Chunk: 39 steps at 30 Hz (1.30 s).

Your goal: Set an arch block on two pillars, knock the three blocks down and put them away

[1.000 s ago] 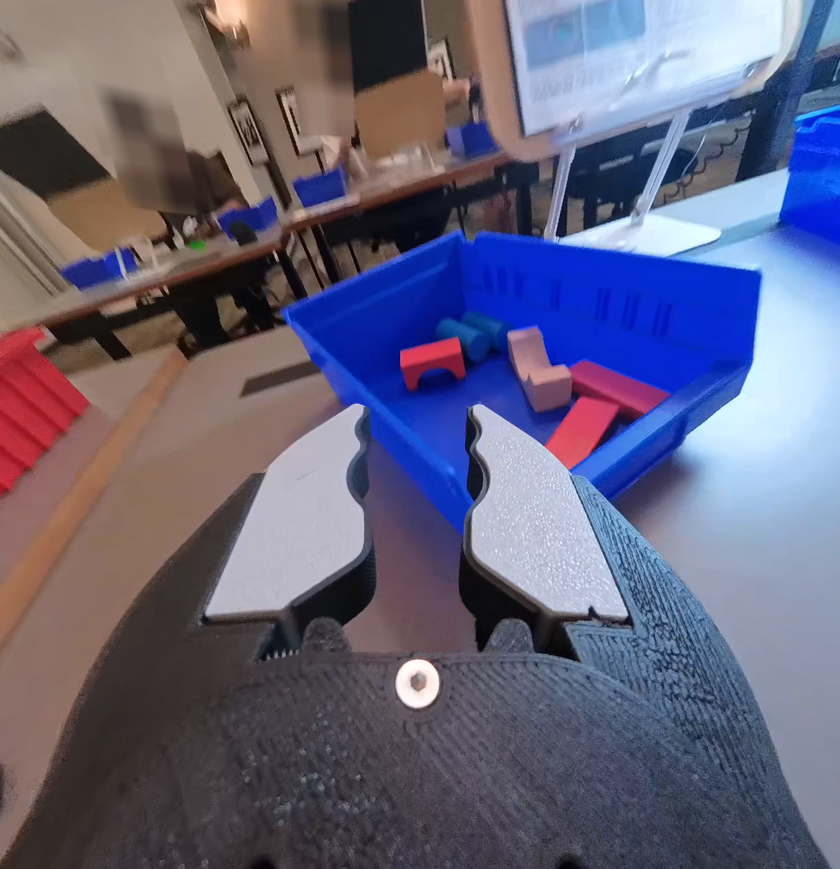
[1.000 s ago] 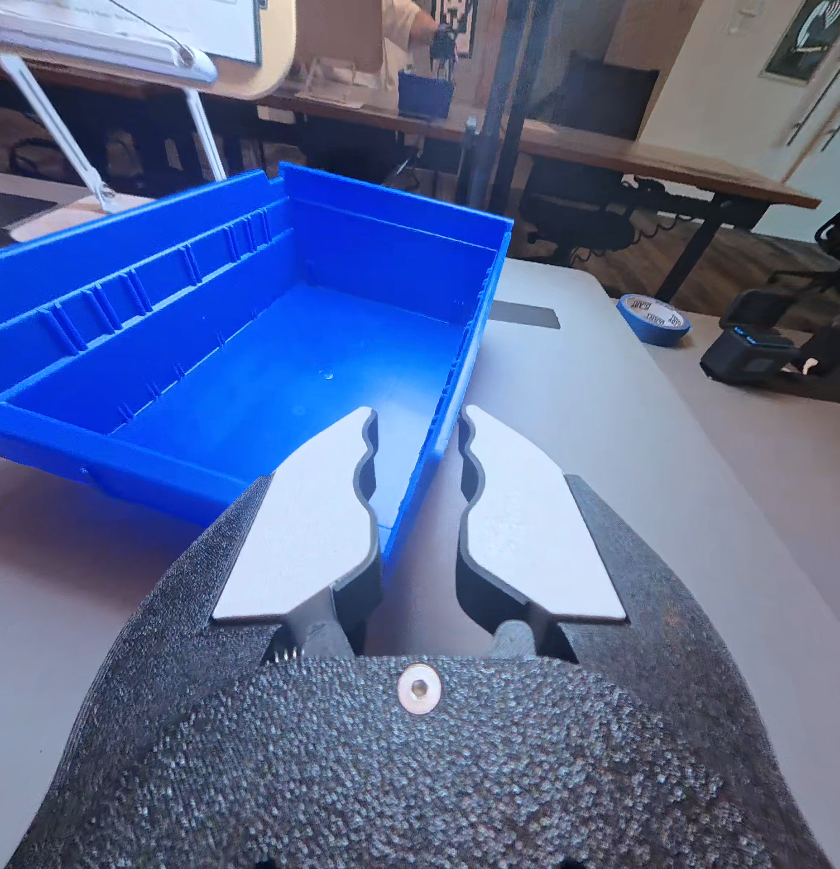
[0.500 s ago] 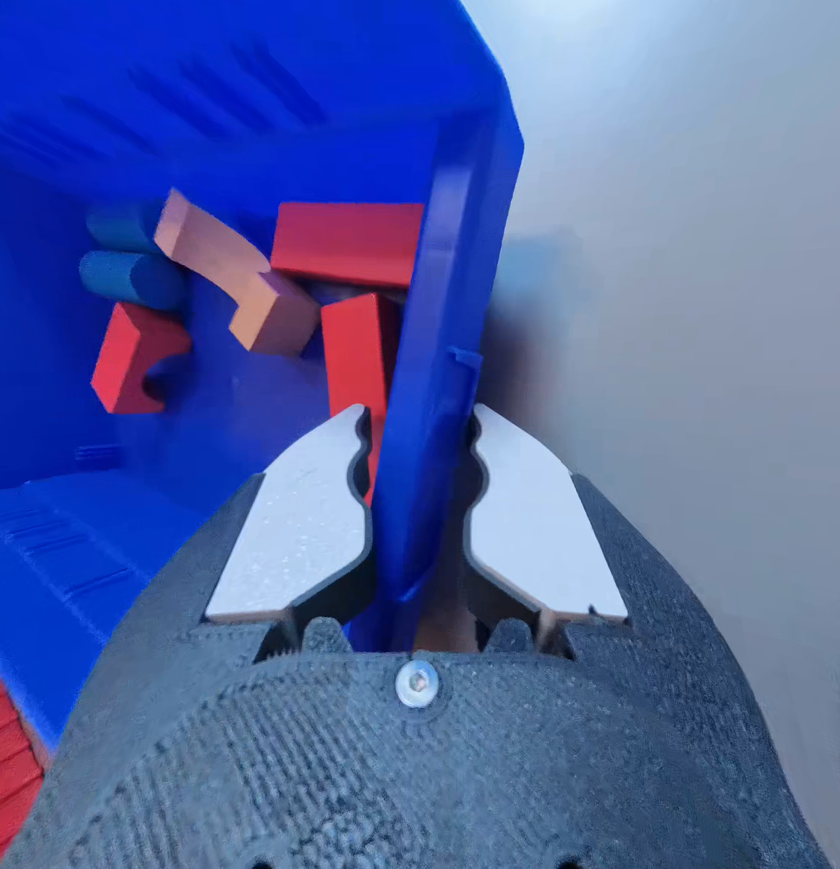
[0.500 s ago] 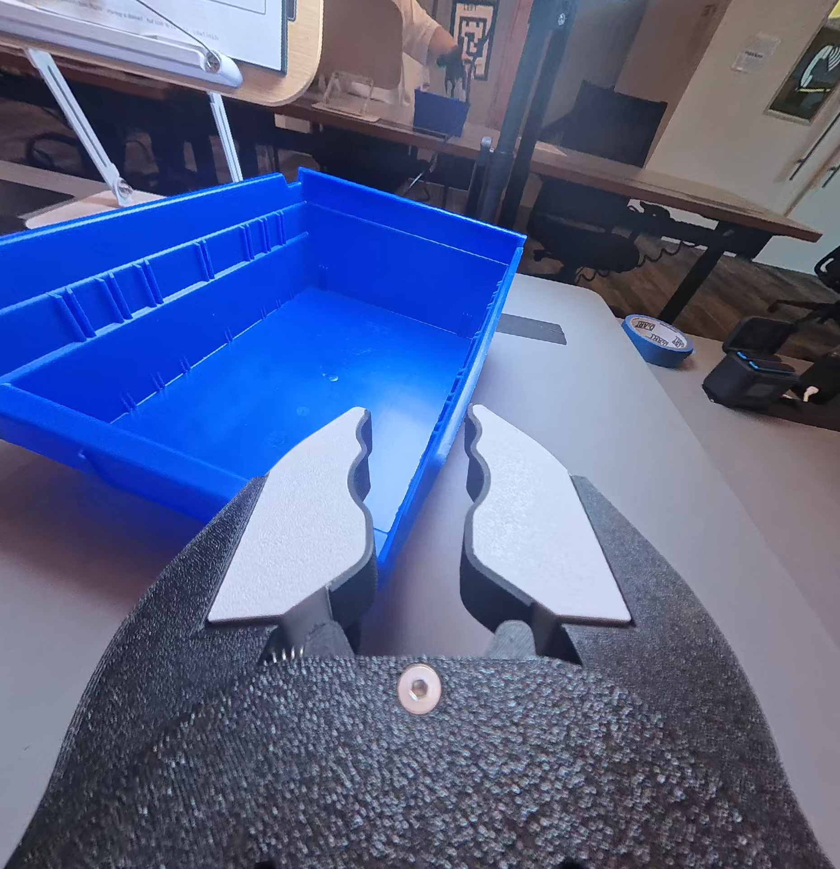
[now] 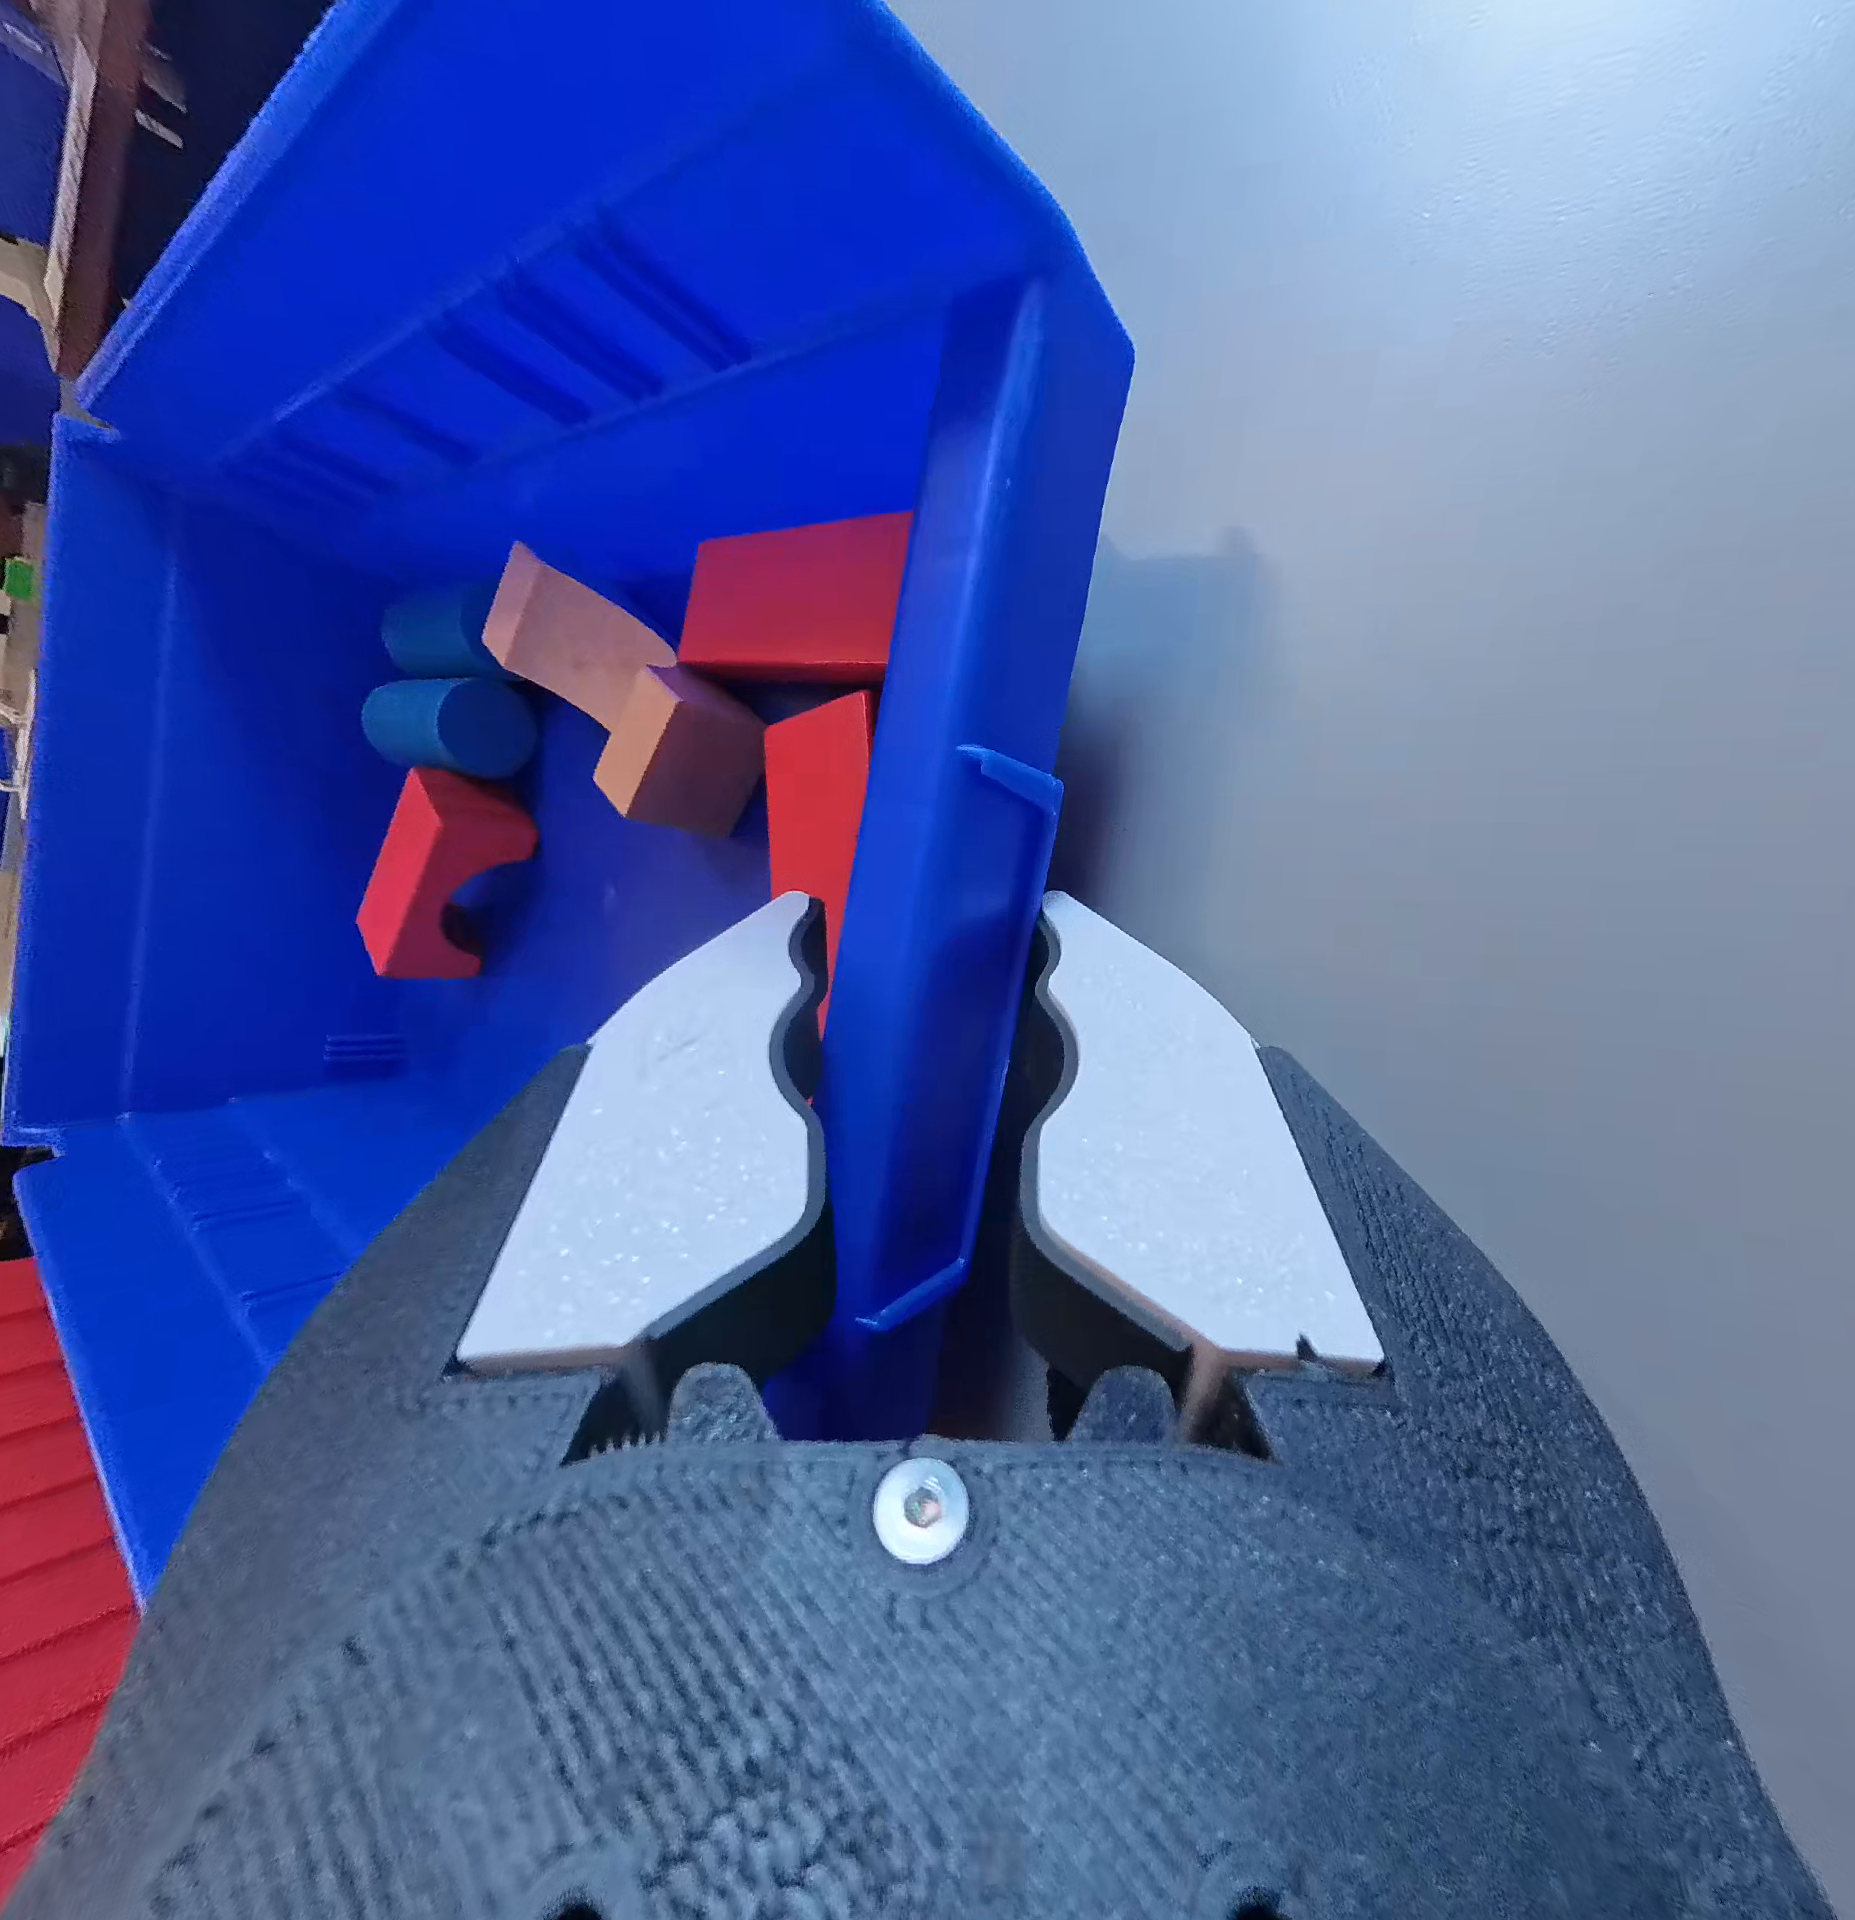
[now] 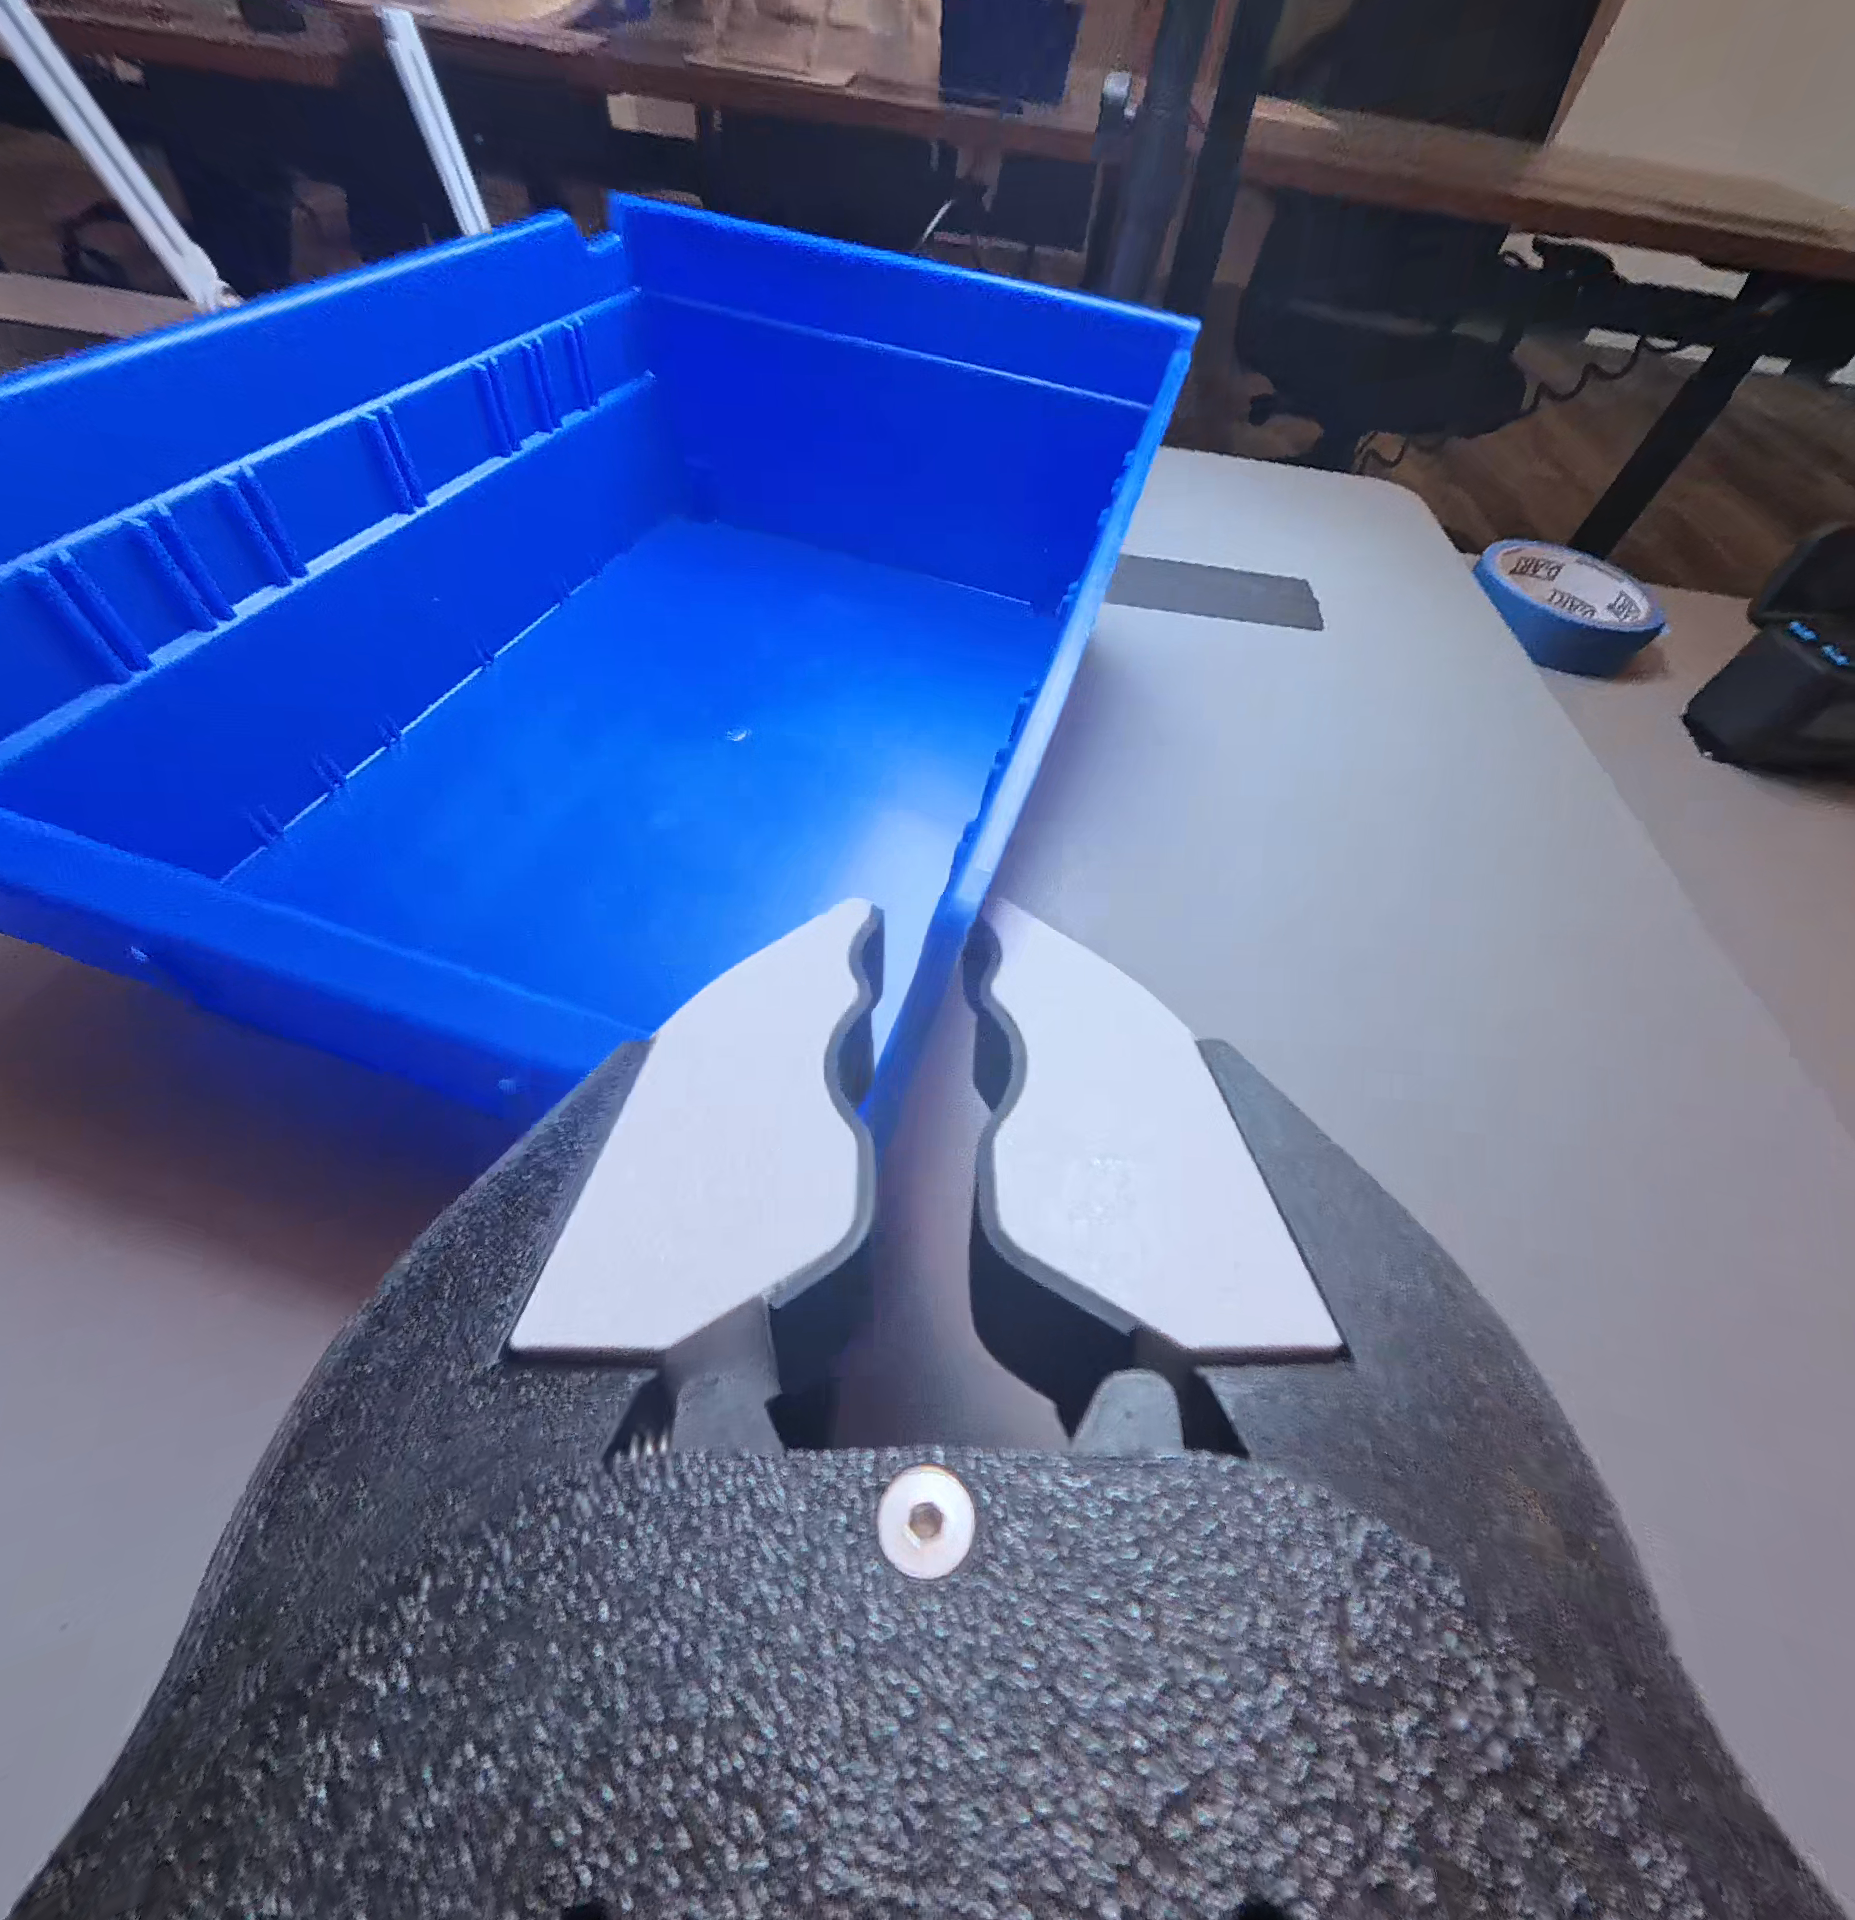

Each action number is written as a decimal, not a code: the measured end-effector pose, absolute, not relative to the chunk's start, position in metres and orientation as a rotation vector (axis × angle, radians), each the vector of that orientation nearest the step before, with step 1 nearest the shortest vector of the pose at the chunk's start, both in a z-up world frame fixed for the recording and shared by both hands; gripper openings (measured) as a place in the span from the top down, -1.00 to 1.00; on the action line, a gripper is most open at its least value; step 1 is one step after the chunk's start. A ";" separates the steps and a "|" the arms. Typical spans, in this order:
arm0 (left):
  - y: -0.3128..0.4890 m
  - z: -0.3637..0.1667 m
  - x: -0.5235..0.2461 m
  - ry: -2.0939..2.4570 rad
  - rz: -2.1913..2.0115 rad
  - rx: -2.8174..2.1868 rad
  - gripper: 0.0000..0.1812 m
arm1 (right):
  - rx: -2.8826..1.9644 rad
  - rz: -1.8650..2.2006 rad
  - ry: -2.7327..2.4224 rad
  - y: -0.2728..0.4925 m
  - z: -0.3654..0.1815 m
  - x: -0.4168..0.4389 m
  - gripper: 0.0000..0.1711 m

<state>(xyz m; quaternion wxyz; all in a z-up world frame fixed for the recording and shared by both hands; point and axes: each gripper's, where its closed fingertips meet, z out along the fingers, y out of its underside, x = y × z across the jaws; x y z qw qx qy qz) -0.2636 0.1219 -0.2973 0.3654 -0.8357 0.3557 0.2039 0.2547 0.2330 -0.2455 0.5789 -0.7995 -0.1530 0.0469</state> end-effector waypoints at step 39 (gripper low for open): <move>0.100 -0.300 -0.269 0.903 0.518 -2.221 0.59 | -1.930 0.001 -0.234 0.231 -0.248 0.282 0.77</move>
